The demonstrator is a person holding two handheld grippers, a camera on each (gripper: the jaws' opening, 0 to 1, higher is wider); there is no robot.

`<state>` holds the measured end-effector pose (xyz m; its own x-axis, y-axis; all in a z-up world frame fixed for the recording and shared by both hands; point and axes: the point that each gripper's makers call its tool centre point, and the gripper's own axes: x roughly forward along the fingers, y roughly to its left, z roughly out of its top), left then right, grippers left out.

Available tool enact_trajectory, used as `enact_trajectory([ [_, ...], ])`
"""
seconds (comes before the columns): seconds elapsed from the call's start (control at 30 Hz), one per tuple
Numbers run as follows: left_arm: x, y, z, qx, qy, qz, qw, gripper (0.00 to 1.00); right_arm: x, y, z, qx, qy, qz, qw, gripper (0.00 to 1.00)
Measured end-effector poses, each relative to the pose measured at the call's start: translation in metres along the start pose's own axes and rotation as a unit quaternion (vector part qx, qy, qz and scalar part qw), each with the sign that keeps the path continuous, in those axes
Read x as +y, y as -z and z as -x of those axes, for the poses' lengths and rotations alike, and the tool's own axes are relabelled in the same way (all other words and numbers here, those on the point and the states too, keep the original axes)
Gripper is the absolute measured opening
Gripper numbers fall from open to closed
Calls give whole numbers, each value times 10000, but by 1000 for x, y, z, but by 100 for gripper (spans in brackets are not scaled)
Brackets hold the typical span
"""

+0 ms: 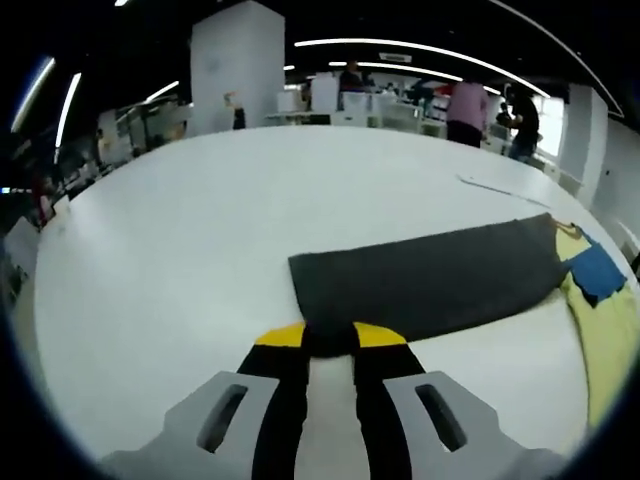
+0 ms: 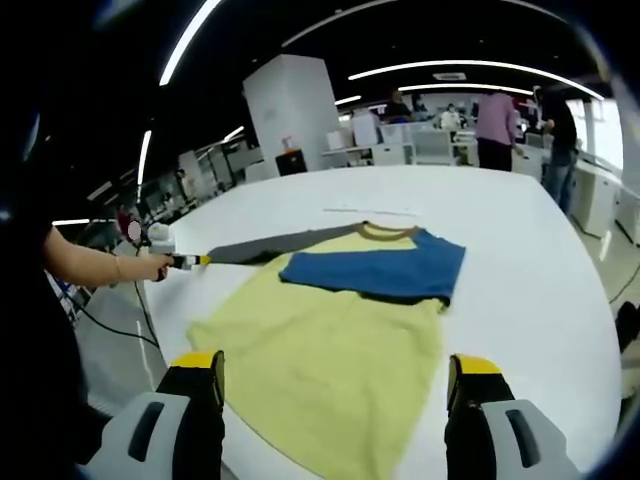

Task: Fold the garment on the visible template until the final outline fits inside the template.

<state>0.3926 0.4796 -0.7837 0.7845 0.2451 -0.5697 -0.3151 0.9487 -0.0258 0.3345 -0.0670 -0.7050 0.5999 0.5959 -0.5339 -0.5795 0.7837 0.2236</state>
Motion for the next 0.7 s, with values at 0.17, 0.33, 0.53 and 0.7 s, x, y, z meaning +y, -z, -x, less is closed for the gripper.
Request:
enact_trajectory([
  [0.17,2,0,-3,76,-43,276,9996,2,1,-1,0,10,-9,30,10000,91],
  [0.33,5,0,-5,128,-129,160,9997,1,0,-5,3,-125,1,14,9999,91],
  [0.53,9,-1,-7,74,-150,-4,9999,0,4,-10,8,-247,-32,41,9997,95],
  [0.7,6,-3,-9,52,36,-6,10000,0,8,-14,10,-354,-122,147,9992,97],
])
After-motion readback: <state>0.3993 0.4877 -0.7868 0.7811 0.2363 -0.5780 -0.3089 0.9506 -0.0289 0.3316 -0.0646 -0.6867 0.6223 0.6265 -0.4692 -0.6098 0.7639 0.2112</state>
